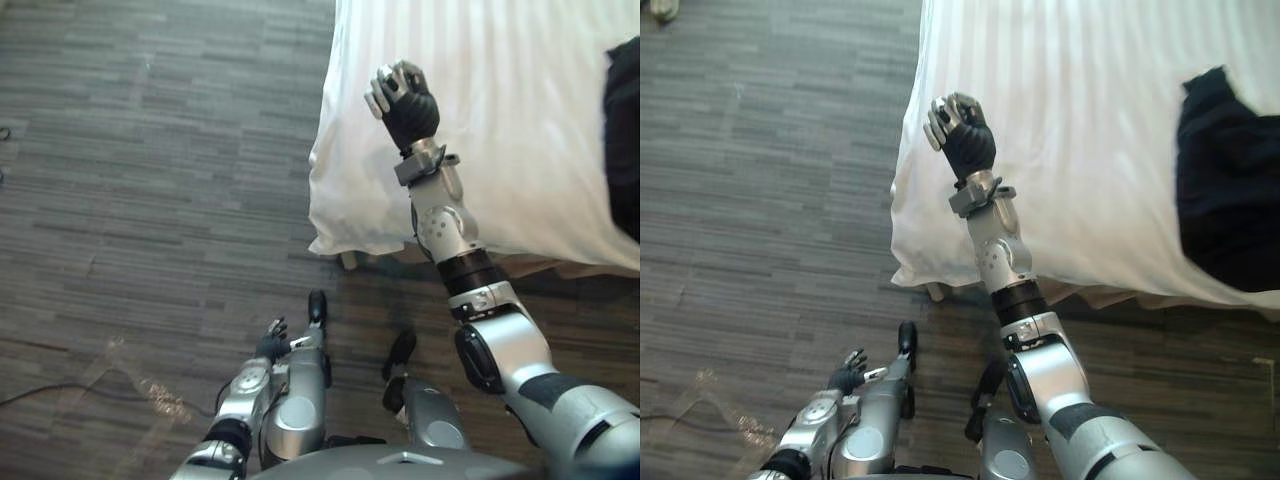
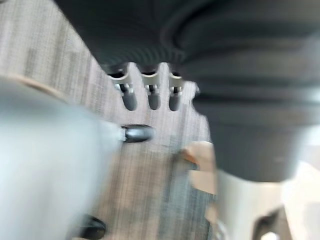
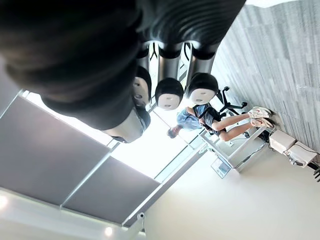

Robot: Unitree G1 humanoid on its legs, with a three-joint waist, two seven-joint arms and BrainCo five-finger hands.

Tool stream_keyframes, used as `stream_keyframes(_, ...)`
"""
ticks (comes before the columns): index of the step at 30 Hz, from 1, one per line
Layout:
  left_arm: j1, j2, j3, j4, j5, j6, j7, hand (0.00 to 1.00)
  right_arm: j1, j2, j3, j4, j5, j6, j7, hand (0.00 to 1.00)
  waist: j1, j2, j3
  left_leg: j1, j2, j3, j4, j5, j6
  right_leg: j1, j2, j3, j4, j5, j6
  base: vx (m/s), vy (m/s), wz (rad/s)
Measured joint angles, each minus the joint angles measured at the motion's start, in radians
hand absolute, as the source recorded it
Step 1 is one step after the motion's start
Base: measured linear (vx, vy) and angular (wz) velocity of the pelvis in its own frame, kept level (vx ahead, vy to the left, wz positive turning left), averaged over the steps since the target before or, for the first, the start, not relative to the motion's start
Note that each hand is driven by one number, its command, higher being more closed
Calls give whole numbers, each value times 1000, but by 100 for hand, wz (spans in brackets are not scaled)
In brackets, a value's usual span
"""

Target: Tidy the bed and pick cloth on bed and put in laundry

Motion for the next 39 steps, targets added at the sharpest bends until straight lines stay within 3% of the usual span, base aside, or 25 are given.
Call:
stream_keyframes(2,-84,-11,-28,1,-30,3,3,0,-12,-36,-29,7,12,-15,-19,100,5,24,12,-59,-10,-1,0,11,4,-67,-15,1,21,1,3,49,29,6)
stream_keyframes(6,-198,-60,-40,37,-82,21,28,0,-22,-101,-95,45,44,-97,-49,100,5,74,47,-124,-32,-1,1,34,-9,-163,-45,26,76,-5,12,80,37,-1)
stream_keyframes(11,-236,-95,26,68,-108,65,62,0,-13,-105,-100,-20,52,-126,-47,100,-21,86,52,-157,-36,18,1,26,-17,-264,-67,89,157,-36,17,12,20,-24)
stream_keyframes(17,-261,-122,257,-54,-118,123,69,0,156,-142,-214,-225,156,-149,-30,100,-48,75,56,-167,-40,97,1,-3,-5,-377,-89,172,280,-75,8,0,-1,-28)
stream_keyframes(19,-248,-108,307,-80,-138,131,63,0,230,-149,-297,-254,211,-148,4,100,-81,62,63,-137,-40,141,0,-11,-1,-376,-89,202,289,-75,9,69,-36,-48)
stream_keyframes(24,-236,-81,318,-87,-155,145,16,0,467,-178,-432,-265,258,-126,59,100,-130,23,68,-43,-25,213,0,-34,-1,-319,-71,248,285,-75,8,104,-55,-44)
stream_keyframes(29,-190,-76,275,-87,-157,141,-50,0,715,-149,-439,-273,275,-94,171,100,-153,-4,51,106,1,267,0,-90,-19,-178,-43,251,249,-99,-1,126,-64,-33)
stream_keyframes(30,-165,-75,271,-87,-160,141,-71,0,779,-125,-435,-259,274,-85,198,0,-157,-12,42,139,7,268,0,-100,-20,-138,-35,250,233,-102,-1,180,-64,-14)
stream_keyframes(34,-24,-53,235,-68,-159,127,-114,0,905,-70,-427,-52,192,-76,238,0,-182,-32,-57,205,19,260,0,-107,-31,-29,-20,224,166,-103,1,208,-36,6)
stream_keyframes(39,149,-38,199,-29,-133,98,-154,0,1040,-16,-368,222,-141,-99,215,0,-185,-26,-183,332,22,260,0,-130,-62,159,-5,193,64,-100,7,178,-6,8)
